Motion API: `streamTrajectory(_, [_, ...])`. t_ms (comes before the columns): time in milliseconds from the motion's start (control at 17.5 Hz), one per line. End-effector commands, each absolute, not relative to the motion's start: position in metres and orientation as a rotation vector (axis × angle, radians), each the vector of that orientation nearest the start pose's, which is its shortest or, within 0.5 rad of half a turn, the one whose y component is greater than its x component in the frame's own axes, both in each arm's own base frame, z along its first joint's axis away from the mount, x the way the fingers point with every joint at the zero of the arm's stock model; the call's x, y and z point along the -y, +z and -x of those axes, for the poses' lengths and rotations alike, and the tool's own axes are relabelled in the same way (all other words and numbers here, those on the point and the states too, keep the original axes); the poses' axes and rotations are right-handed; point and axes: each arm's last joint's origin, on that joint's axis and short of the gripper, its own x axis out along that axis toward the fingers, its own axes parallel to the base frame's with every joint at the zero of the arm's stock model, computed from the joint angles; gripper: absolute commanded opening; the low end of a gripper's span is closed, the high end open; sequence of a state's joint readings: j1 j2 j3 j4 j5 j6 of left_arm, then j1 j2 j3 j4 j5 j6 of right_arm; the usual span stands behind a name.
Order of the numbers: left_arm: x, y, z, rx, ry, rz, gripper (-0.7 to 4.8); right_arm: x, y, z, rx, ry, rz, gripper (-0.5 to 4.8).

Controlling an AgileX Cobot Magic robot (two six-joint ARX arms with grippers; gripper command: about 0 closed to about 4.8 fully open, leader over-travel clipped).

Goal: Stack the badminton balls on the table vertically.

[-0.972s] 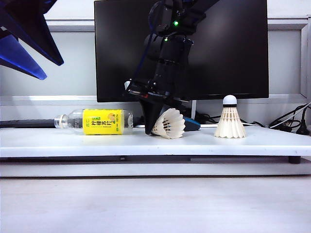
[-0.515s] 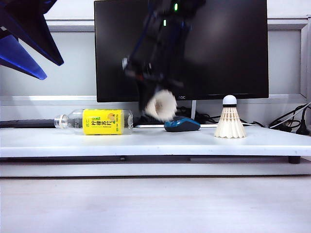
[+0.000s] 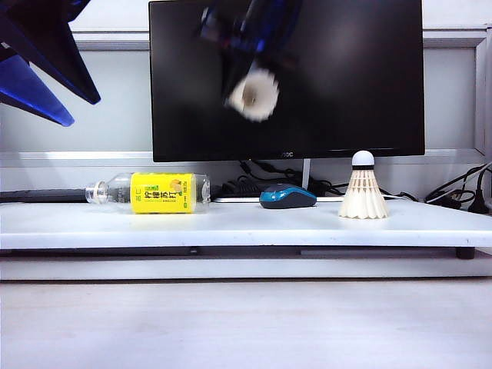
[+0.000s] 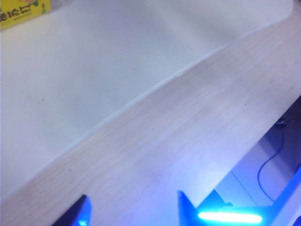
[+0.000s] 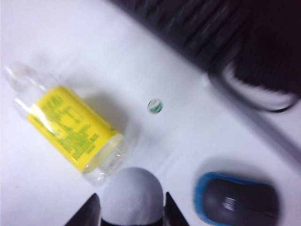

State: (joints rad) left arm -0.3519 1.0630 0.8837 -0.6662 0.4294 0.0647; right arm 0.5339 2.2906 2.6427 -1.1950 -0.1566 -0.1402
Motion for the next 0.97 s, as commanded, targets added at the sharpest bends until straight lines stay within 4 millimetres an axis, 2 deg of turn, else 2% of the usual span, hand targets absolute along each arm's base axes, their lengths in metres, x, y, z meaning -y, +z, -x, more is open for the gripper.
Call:
streamTrajectory(57, [0.083,0.282,-0.19,-0.82,-0.768,-0.033,2.47,-0.221,0.414,-0.382,-0.693,0.69,0.255,1.66])
streamTrajectory(229, [0.083,0.282,-0.189,-0.821,-0.768,-0.033,2.47,-0.195,0.449,-0.361,-0.616,0.666,0.228,1.66])
streamTrajectory(686, [0.083,0.282,-0.189,-0.826,-0.772,-0.032,2.47,-0.138,0.52,-0.294,-0.463,0.644,0.178,1.65])
streamTrajectory(972, [0.084,0.28,-0.187,-0.844,-0.777,-0.035,2.47,-0.111,0.545,-0.247,-0.43,0.617,0.165,1.65])
